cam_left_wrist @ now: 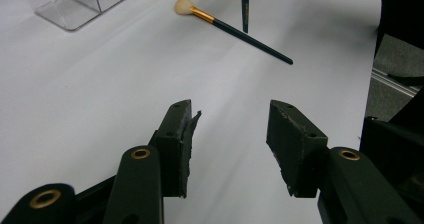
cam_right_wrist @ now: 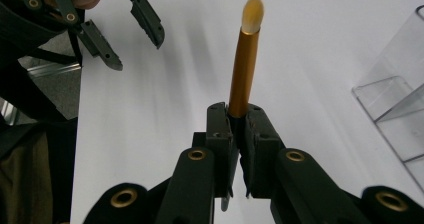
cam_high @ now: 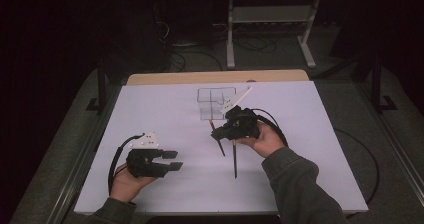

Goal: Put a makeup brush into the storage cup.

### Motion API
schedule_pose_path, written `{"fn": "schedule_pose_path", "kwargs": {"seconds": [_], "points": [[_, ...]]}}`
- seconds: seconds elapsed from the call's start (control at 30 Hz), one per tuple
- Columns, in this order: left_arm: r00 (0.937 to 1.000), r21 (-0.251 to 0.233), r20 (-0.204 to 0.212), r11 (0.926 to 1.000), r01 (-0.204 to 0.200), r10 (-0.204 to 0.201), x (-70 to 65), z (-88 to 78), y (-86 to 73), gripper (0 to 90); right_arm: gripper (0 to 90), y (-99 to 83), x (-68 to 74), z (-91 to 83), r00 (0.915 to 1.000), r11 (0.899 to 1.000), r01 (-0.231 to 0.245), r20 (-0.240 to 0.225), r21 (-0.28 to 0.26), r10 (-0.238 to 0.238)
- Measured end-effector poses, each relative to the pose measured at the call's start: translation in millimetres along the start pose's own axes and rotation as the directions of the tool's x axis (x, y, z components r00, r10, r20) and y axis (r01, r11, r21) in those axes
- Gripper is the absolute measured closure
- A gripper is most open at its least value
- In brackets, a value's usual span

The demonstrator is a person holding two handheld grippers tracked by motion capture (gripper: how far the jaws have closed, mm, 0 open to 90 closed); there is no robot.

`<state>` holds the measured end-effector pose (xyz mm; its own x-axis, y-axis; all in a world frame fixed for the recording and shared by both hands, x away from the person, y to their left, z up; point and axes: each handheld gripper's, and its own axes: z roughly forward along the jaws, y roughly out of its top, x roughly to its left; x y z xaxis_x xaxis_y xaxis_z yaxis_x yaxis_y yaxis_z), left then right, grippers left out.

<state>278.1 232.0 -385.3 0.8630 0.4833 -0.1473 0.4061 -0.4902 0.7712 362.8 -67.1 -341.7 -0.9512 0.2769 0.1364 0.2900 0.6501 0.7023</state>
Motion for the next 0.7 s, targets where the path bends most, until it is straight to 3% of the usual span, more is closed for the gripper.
{"fn": "schedule_pose_path", "kwargs": {"seconds": [0.23, 0.7], "points": [[0.9992, 0.011, -0.026, 0.9995, -0.03, 0.031, -0.2, -1.1, -2.2, 49.8, 82.5, 1.3, -4.7, -3.8, 1.0, 1.0, 0.004, 0.007, -0.016, -0.004], [0.9992, -0.018, -0.04, 0.9998, -0.003, 0.002, 3.6, -5.1, -8.9, 41.5, 82.5, 8.4, -11.1, -10.8, 0.9998, 0.999, -0.019, 0.002, -0.035, 0.019]]}}
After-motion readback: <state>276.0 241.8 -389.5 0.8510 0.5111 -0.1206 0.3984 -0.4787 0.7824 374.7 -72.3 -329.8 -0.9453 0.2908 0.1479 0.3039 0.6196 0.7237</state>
